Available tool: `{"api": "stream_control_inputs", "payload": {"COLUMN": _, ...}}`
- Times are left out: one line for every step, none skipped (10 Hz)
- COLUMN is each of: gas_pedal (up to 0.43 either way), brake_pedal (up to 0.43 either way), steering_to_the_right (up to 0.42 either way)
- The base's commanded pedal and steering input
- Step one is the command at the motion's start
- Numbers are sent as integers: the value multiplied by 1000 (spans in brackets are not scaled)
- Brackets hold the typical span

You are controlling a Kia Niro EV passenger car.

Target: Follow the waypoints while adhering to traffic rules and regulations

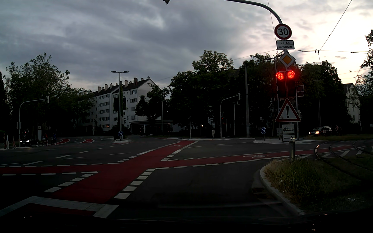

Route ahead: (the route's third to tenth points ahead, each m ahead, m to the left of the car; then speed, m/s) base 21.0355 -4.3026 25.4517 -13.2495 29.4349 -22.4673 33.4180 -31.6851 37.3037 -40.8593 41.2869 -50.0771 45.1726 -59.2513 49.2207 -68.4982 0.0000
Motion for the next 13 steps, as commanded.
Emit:
{"api": "stream_control_inputs", "payload": {"gas_pedal": 0, "brake_pedal": 280, "steering_to_the_right": -52}}
{"api": "stream_control_inputs", "payload": {"gas_pedal": 0, "brake_pedal": 280, "steering_to_the_right": -52}}
{"api": "stream_control_inputs", "payload": {"gas_pedal": 0, "brake_pedal": 274, "steering_to_the_right": -52}}
{"api": "stream_control_inputs", "payload": {"gas_pedal": 0, "brake_pedal": 280, "steering_to_the_right": -52}}
{"api": "stream_control_inputs", "payload": {"gas_pedal": 0, "brake_pedal": 280, "steering_to_the_right": -52}}
{"api": "stream_control_inputs", "payload": {"gas_pedal": 0, "brake_pedal": 274, "steering_to_the_right": -52}}
{"api": "stream_control_inputs", "payload": {"gas_pedal": 0, "brake_pedal": 274, "steering_to_the_right": -52}}
{"api": "stream_control_inputs", "payload": {"gas_pedal": 0, "brake_pedal": 280, "steering_to_the_right": -52}}
{"api": "stream_control_inputs", "payload": {"gas_pedal": 0, "brake_pedal": 274, "steering_to_the_right": -52}}
{"api": "stream_control_inputs", "payload": {"gas_pedal": 0, "brake_pedal": 280, "steering_to_the_right": -52}}
{"api": "stream_control_inputs", "payload": {"gas_pedal": 0, "brake_pedal": 274, "steering_to_the_right": -52}}
{"api": "stream_control_inputs", "payload": {"gas_pedal": 0, "brake_pedal": 280, "steering_to_the_right": -52}}
{"api": "stream_control_inputs", "payload": {"gas_pedal": 0, "brake_pedal": 274, "steering_to_the_right": -52}}
